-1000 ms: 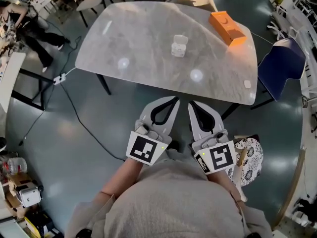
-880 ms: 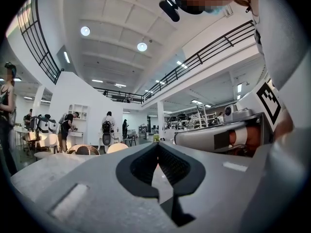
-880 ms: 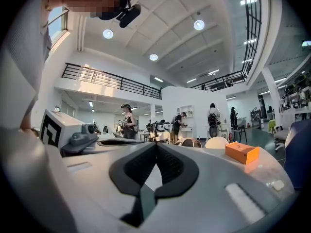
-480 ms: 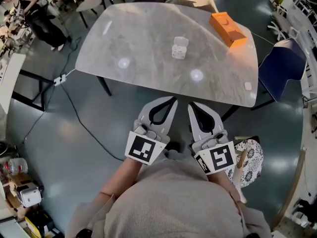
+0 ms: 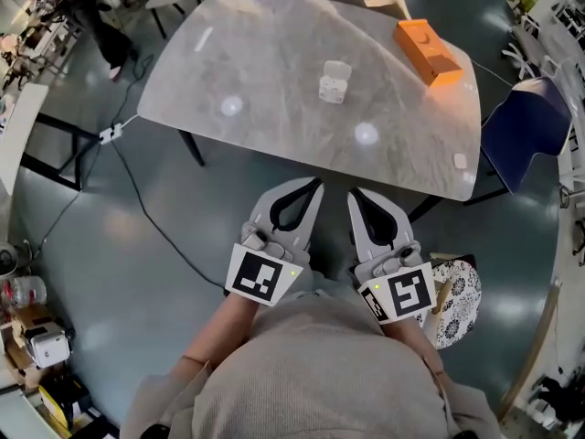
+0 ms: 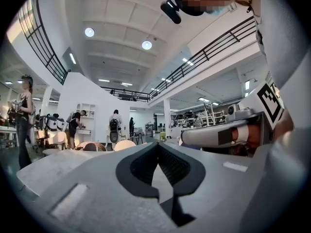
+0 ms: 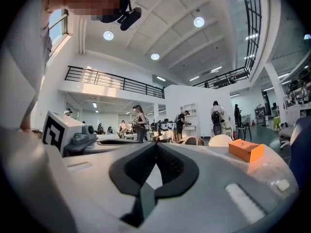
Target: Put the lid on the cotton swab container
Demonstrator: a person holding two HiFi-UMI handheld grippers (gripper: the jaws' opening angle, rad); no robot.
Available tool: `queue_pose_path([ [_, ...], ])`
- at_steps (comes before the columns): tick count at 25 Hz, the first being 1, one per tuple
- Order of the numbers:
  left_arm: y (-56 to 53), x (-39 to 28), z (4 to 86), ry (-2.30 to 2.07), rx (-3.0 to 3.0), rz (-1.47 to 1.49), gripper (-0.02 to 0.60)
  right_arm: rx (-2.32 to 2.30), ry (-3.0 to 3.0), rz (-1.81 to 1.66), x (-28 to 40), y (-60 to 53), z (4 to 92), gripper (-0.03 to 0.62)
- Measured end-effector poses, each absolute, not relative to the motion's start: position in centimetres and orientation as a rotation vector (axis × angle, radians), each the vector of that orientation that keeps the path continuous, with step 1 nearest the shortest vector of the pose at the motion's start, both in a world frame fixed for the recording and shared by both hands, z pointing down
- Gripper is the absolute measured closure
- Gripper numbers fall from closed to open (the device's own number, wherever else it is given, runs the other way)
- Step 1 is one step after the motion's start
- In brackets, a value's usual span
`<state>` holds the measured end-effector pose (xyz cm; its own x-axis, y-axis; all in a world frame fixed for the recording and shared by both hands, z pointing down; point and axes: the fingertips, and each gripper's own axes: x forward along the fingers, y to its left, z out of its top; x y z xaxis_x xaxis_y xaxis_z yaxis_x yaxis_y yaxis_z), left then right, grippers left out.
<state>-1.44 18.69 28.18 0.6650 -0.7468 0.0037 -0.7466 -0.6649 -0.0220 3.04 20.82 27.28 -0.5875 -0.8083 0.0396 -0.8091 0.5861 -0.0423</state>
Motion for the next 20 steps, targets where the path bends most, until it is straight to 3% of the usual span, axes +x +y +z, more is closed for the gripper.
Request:
queue_pose_path([
  [20,6.1,-0.3,28.0,1.168,-2.887,0.025,0.584,1.494,-2.741,0.076,3.9,8.4,28.0,0.592],
])
